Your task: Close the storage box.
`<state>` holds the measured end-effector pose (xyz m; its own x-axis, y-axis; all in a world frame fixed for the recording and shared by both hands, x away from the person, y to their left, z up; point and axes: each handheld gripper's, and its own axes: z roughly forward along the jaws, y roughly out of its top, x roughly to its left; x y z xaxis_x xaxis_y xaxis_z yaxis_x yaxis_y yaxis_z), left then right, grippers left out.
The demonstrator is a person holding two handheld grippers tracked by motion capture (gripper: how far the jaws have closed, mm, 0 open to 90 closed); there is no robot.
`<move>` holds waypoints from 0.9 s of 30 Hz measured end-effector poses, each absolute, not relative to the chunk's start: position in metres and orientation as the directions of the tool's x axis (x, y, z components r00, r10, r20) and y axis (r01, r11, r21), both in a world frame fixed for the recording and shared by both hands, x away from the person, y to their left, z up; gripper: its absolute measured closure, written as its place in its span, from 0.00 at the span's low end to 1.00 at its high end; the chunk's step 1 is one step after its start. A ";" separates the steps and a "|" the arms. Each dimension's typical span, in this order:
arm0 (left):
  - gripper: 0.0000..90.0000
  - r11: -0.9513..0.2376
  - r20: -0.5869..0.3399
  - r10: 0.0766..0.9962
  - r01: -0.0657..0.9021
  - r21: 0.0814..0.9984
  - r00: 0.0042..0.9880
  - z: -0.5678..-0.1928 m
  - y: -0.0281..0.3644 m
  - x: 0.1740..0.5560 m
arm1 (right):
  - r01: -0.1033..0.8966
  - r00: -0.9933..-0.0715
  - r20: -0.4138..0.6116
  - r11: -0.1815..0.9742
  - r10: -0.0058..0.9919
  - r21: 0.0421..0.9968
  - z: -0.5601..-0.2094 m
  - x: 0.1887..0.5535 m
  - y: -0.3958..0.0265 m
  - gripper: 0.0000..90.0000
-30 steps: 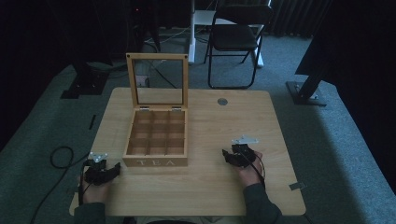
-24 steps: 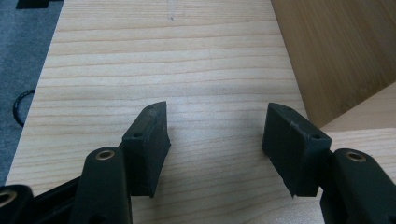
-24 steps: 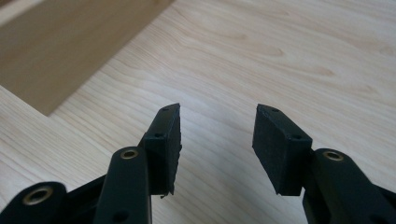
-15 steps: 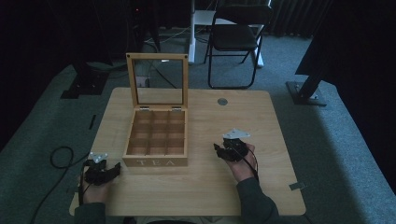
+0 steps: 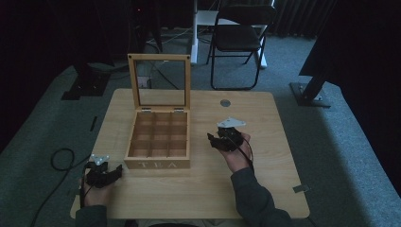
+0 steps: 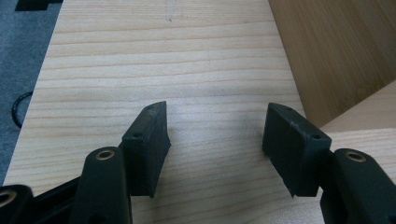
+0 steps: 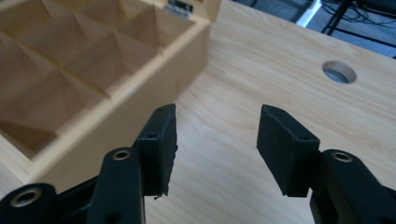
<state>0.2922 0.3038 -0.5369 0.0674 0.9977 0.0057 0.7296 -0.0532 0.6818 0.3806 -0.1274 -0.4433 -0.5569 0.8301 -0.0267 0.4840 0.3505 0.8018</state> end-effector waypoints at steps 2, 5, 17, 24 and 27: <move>0.45 -0.053 0.005 0.998 0.729 0.682 0.067 -0.537 0.304 0.292 | 0.481 -0.565 -0.014 0.343 0.825 0.807 -0.439 0.384 -0.124 0.52; 0.46 -0.053 0.005 0.998 0.729 0.682 0.068 -0.537 0.304 0.292 | 0.470 -0.573 -0.038 0.366 0.819 0.803 -0.434 0.389 -0.117 0.52; 0.46 -0.053 0.005 0.998 0.730 0.681 0.068 -0.537 0.304 0.292 | 0.465 -0.577 -0.006 0.334 0.817 0.820 -0.420 0.413 -0.100 0.52; 0.46 -0.053 0.005 0.998 0.730 0.682 0.068 -0.537 0.304 0.292 | 0.458 -0.579 -0.007 0.333 0.815 0.824 -0.420 0.427 -0.094 0.52; 0.46 -0.053 0.005 0.998 0.730 0.681 0.067 -0.537 0.304 0.292 | 0.453 -0.578 0.002 0.319 0.816 0.832 -0.420 0.432 -0.093 0.51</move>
<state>0.2923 0.3038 -0.5368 0.0673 0.9977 0.0053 0.7299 -0.0529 0.6815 0.4322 -0.0926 -0.4202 -0.5784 0.8157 0.0022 0.4532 0.3192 0.8323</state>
